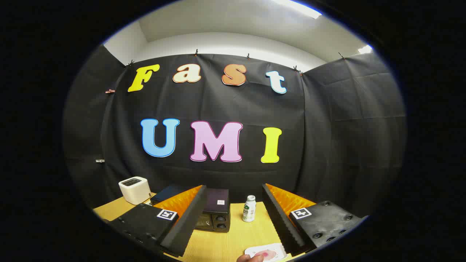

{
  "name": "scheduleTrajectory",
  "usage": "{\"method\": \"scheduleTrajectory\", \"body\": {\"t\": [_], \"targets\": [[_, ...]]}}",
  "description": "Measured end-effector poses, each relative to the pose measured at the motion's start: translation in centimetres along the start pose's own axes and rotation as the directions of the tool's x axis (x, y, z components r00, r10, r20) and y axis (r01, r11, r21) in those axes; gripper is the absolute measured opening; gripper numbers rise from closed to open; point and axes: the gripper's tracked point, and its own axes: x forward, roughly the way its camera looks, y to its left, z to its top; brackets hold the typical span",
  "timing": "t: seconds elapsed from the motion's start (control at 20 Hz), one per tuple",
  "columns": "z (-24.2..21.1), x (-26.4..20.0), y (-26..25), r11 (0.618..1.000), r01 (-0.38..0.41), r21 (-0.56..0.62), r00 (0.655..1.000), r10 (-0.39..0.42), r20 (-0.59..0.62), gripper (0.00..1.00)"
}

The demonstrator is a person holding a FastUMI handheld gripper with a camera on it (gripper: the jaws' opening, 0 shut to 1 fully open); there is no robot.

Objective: Open the toaster oven, put the food inside, and close the toaster oven door.

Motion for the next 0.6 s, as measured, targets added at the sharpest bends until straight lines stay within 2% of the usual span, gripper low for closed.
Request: {"method": "scheduleTrajectory", "body": {"t": [0.6], "targets": [[-0.4,-0.16,-0.23,1.0,0.005,0.004,1.0,-0.005,-0.017,0.97]]}}
